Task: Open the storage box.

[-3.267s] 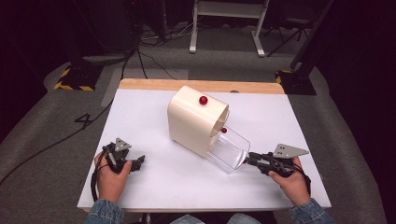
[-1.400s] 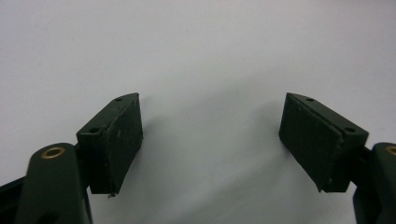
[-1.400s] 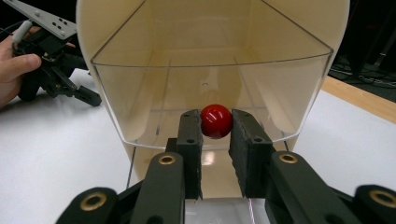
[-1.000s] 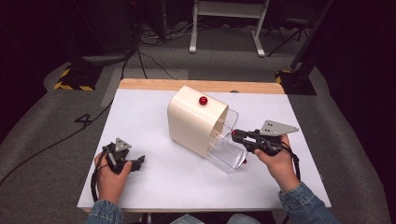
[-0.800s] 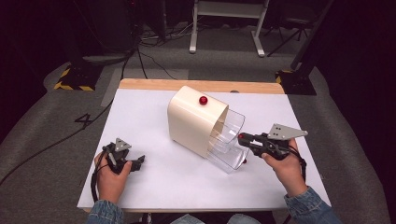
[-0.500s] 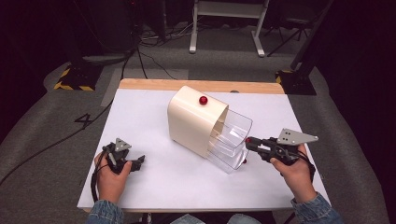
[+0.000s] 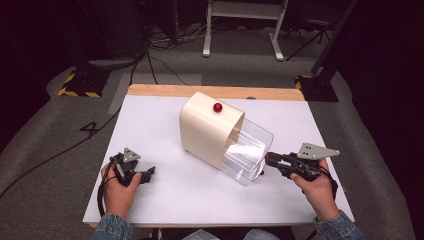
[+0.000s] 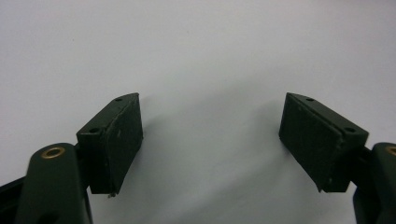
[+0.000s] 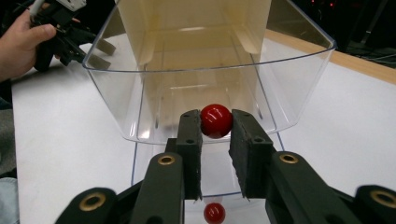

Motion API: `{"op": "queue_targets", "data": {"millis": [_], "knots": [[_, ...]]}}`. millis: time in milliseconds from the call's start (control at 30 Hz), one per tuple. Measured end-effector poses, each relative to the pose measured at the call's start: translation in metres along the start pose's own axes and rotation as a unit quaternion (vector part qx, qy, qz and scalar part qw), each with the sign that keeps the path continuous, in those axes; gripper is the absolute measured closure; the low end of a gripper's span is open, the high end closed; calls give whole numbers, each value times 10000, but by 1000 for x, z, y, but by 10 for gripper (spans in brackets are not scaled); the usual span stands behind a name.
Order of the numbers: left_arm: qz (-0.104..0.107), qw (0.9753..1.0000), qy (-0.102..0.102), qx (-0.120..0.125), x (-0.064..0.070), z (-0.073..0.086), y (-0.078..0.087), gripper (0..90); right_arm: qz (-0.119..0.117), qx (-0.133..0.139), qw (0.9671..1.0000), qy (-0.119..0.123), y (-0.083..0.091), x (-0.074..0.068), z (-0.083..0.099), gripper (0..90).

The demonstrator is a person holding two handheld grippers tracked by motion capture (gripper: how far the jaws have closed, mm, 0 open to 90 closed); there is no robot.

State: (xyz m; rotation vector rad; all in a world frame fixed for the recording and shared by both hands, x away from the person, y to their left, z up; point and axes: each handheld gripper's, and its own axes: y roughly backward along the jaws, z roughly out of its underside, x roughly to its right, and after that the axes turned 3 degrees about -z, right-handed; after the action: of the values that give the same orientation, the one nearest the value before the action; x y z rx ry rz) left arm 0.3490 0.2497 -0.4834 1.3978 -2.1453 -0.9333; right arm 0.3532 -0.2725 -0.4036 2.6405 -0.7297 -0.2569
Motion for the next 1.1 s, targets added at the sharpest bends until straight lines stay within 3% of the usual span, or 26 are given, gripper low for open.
{"op": "queue_targets", "data": {"millis": [267, 733, 933, 1100], "knots": [[4, 10000, 1, -2, 0, 0, 0, 219, 141, -217, 9997, -43, -4, 2, 9, 661], [2, 10000, -1, 1, 0, 0, 0, 218, 387, -162, 9990, -142, 9, 10, 17, 425], [-6, 10000, -6, -4, 0, 0, 0, 219, 723, -360, 9963, -307, 23, 22, 33, 348], [-2, 10000, -2, -3, 0, 0, 0, 219, 928, -690, 9924, -420, 38, 31, 49, 305]]}}
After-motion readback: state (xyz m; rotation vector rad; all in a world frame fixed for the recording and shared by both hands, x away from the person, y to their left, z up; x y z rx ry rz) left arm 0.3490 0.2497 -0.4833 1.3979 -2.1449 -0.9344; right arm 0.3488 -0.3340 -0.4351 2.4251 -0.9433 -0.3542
